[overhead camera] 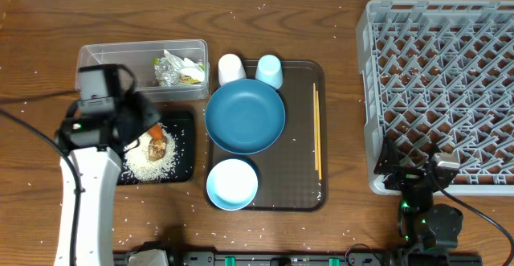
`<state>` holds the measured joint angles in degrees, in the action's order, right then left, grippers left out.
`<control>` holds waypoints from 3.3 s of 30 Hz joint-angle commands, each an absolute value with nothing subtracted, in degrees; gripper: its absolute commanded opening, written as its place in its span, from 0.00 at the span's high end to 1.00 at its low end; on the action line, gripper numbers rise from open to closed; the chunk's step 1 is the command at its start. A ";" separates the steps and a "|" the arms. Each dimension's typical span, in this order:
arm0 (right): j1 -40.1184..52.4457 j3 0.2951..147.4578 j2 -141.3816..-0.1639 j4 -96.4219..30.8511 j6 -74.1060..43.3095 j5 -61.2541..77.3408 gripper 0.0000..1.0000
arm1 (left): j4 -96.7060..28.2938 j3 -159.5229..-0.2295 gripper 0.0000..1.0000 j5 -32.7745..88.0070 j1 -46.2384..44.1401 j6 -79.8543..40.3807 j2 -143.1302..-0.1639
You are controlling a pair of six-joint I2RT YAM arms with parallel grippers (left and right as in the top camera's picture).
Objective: Sort waste into correct bins and load items into the dishwasher rack
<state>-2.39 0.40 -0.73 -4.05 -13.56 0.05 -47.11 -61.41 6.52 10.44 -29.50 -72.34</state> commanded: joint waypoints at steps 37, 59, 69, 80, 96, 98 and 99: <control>-3.36 0.32 -0.64 -4.27 -13.21 -0.14 0.01 | -47.70 -52.99 0.63 12.80 20.56 -48.84 -80.36; -3.36 0.32 -0.64 -4.27 -13.21 -0.14 0.01 | -51.20 -53.54 0.02 10.24 37.50 -45.43 -59.24; -3.36 0.32 -0.64 -4.27 -13.21 0.47 0.01 | -51.16 -53.52 0.02 10.24 37.60 -45.45 -59.86; -3.31 0.32 -0.64 -0.14 -47.40 42.06 0.01 | -51.18 -53.52 0.02 10.24 37.60 -45.45 -59.86; -3.31 1.67 -0.64 28.64 -75.31 53.36 0.01 | -51.18 -53.52 0.02 10.24 37.60 -45.45 -59.86; -3.36 4.03 -1.13 26.68 -70.54 51.55 0.01 | -51.16 -53.52 0.02 10.24 37.60 -45.45 -59.86; -3.36 5.23 -1.72 24.40 -67.00 50.98 0.01 | -51.18 -53.52 0.02 10.24 37.60 -45.45 -59.86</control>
<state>-2.39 2.09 -0.82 26.39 -69.65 53.67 -51.03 -52.84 11.18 37.41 -46.22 -59.77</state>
